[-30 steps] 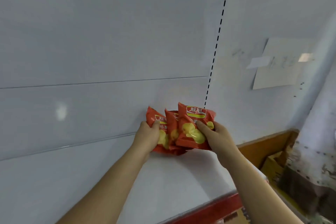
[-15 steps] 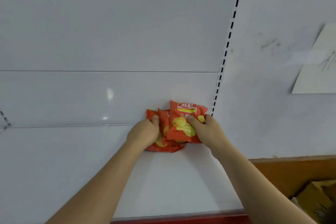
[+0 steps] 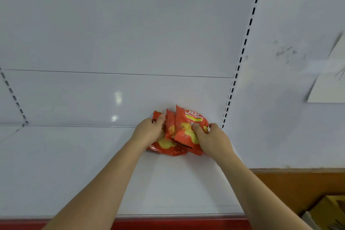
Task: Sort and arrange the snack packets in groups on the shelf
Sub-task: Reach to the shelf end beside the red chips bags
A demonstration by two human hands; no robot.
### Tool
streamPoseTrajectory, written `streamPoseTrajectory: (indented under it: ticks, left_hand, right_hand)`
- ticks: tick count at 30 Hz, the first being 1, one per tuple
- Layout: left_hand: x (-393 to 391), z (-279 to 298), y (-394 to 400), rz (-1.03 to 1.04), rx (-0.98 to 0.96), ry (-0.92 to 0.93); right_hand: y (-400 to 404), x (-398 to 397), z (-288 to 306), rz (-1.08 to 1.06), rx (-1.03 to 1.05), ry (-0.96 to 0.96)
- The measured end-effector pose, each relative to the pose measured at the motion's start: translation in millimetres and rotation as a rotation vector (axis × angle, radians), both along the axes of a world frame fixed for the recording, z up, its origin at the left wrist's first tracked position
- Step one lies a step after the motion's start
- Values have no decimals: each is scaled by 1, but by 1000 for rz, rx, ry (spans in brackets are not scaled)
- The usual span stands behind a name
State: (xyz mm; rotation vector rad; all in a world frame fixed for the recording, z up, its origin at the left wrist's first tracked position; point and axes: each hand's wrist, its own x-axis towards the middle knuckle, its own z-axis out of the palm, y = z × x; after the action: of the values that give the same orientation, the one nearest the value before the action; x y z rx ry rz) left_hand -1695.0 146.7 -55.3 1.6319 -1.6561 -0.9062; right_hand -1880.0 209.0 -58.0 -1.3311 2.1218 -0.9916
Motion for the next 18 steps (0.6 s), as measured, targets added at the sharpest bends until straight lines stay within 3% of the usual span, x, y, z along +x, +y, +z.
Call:
streamPoseTrajectory:
  ticks: [7,15,18]
  left_hand:
    - [-5,1,11,-116,44,121]
    - [17,6,11,-103,4,-2]
    - [23,4,16,-94,-78,-132]
  right_hand:
    - [2,-6,-6,-129,-144,52]
    - [12,-11,-2,-34,-5,273]
    - [15,-11,-1,22,7,340]
